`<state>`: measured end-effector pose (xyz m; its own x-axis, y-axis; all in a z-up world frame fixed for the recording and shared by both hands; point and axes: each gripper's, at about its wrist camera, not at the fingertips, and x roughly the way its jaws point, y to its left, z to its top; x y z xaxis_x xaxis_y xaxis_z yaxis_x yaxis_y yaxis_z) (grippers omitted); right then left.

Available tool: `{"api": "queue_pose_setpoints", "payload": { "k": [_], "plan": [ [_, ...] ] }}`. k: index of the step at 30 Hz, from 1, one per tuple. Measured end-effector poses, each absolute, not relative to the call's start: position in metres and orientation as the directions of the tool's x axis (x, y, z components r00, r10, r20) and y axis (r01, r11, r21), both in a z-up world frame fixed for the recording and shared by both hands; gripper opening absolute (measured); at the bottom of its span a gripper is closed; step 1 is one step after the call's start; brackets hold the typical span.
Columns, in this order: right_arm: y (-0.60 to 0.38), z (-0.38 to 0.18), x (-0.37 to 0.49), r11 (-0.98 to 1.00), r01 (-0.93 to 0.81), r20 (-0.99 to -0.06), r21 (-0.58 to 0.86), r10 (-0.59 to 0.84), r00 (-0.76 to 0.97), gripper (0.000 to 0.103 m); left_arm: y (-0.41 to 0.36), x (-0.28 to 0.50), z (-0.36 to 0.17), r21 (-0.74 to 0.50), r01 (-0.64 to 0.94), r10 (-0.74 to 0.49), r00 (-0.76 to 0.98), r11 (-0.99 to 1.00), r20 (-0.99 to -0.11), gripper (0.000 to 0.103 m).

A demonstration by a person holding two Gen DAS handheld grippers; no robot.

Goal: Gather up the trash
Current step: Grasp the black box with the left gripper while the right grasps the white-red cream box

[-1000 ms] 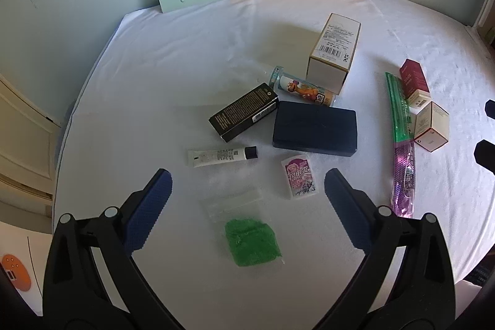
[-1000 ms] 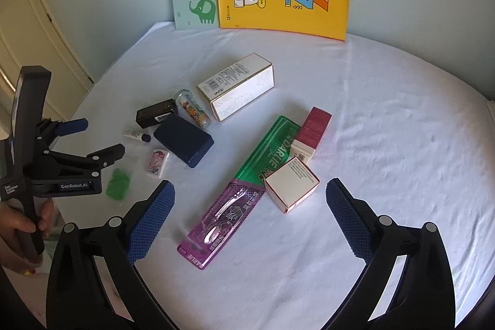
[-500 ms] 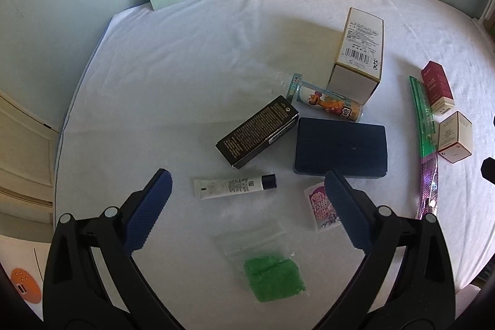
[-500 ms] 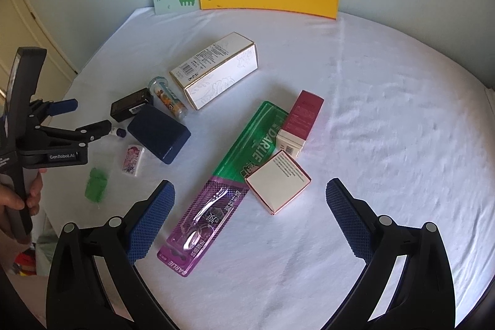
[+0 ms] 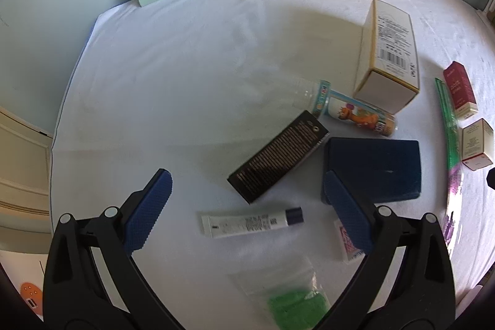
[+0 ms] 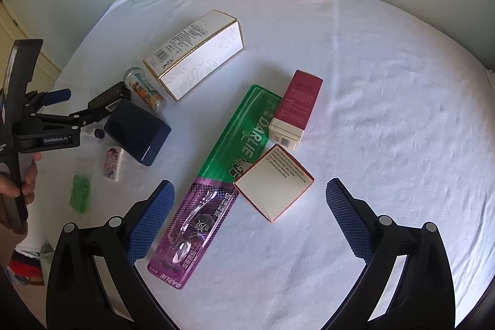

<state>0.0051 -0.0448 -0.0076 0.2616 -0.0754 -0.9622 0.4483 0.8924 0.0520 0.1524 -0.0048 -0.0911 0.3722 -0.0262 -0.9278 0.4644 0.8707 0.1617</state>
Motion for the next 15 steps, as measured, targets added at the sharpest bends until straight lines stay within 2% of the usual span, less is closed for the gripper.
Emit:
{"api": "queue_pose_setpoints", "payload": {
  "k": [15],
  "plan": [
    [-0.049,-0.030,0.020,0.886,0.461,-0.979,0.039,-0.059,0.196,0.097,-0.002,0.176,-0.119,0.168,0.490,-0.009,0.338,0.855,-0.941,0.097]
  ]
}}
